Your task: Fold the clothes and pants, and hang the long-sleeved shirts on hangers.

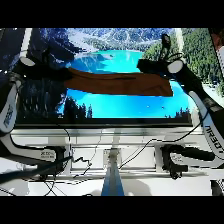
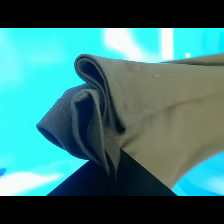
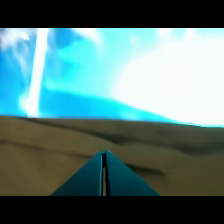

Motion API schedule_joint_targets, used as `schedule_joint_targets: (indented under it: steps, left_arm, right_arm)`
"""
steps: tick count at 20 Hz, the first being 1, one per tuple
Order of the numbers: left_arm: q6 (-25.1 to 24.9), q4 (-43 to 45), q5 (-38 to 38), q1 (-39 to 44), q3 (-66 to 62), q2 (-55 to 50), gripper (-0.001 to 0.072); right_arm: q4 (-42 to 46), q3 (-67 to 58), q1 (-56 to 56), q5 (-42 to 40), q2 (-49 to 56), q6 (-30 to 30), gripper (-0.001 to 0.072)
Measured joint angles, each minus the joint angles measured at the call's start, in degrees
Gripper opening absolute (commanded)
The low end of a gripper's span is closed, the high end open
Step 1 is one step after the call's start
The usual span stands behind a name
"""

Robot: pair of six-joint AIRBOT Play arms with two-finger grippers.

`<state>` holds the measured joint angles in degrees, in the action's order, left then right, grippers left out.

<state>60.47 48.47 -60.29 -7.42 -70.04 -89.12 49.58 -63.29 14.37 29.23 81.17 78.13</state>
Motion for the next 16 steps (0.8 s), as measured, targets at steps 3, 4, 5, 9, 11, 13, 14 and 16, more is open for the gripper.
schedule_joint_targets:
  steps: [3,4,5,9,11,13,14,16]
  left_arm:
    - [-0.2,0.0,-2.8,-0.1,-0.6,7.5,0.0016]
    - [0.0,0.0,-3.5,-0.1,-0.8,10.0,0.0016]
    - [0.2,0.0,-4.5,-0.1,-0.8,12.6,0.0016]
    - [0.7,0.0,-6.1,-0.2,-1.0,21.5,0.0016]
    - [0.7,0.0,-6.5,-0.2,-1.0,24.7,0.0016]
    - [0.9,-0.2,-6.6,-0.2,-0.9,26.5,0.0016]
    - [0.9,-0.8,-6.6,0.0,-0.7,27.0,0.0016]
    - [0.9,-2.5,-6.2,1.1,-0.3,27.1,0.0016]
  right_arm:
    - [0.0,-6.2,7.6,-1.6,6.8,3.8,0.0014]
    - [-0.1,-8.9,10.0,-0.4,9.4,4.5,0.0014]
    - [-0.1,-11.7,12.7,1.5,12.3,5.2,0.0014]
    - [-0.1,-20.8,22.6,7.1,21.7,7.7,0.0015]
    - [0.0,-23.4,26.2,8.2,24.3,8.5,0.0015]
    - [1.4,-24.7,27.9,9.0,25.4,9.0,0.0015]
    - [2.8,-25.2,27.9,10.0,25.4,9.2,0.0015]
    - [7.3,-25.8,26.2,13.9,24.6,9.2,0.0015]
